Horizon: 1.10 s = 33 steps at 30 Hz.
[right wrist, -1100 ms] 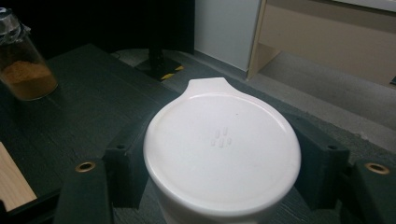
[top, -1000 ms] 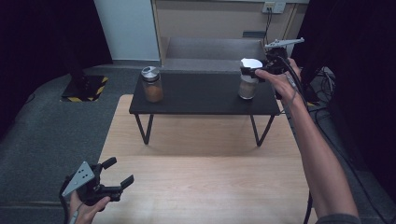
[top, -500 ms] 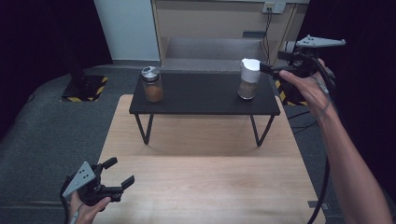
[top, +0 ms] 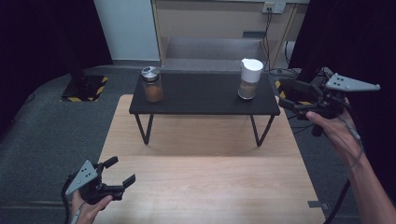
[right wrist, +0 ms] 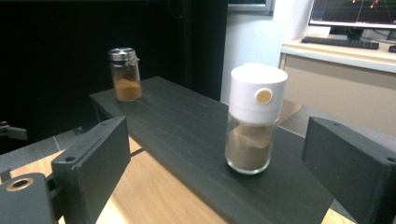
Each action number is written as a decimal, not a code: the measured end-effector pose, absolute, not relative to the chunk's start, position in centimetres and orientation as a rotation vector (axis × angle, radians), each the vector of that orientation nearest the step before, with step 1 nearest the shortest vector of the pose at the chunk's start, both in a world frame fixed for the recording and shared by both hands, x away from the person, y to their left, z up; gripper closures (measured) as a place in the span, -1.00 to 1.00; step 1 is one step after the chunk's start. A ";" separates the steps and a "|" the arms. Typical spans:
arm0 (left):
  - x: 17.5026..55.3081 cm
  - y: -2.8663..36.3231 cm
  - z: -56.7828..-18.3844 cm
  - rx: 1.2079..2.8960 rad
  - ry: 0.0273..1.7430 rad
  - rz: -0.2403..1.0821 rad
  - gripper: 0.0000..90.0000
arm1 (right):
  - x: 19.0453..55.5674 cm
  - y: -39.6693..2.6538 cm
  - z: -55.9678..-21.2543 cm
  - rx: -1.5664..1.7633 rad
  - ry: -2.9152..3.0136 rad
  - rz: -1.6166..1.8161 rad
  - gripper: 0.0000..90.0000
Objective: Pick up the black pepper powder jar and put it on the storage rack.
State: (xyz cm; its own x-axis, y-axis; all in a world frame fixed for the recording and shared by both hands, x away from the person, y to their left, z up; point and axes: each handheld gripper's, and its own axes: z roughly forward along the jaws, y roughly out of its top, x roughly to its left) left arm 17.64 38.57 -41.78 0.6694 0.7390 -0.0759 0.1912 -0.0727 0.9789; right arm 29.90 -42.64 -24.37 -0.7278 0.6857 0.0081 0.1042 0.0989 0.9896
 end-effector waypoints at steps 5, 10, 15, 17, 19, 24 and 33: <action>17.6 38.5 -41.7 1.622 0.793 0.546 -0.95 | 28.2 -43.6 -26.6 0.743 1.924 1.674 -0.82; 17.6 38.6 -41.7 1.622 0.801 0.541 -0.96 | 27.0 -43.9 -28.3 0.718 1.920 1.679 -0.81; 17.7 38.4 -41.6 1.630 0.787 0.535 -0.96 | 25.8 -44.4 -30.5 0.735 1.948 1.704 -0.83; 17.7 38.4 -41.7 1.626 0.786 0.534 -0.96 | 25.5 -44.5 -31.4 0.740 1.956 1.713 -0.83; 17.7 38.4 -41.7 1.627 0.783 0.534 -0.96 | 25.0 -44.3 -32.2 0.740 1.954 1.697 -0.83; 17.8 38.2 -41.7 1.628 0.784 0.535 -0.96 | 24.4 -44.0 -34.4 0.753 1.965 1.704 -0.83; 17.9 38.2 -41.6 1.628 0.778 0.540 -0.96 | 24.0 -43.4 -36.8 0.757 1.956 1.710 -0.83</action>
State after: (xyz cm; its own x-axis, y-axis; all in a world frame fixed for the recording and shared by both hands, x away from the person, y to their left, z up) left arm 17.87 38.19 -41.62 0.6697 0.7395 -0.0686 0.1939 -0.0850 0.9773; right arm 24.03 -43.40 -36.85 -0.7575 0.6521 0.0320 0.1187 0.0893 0.9889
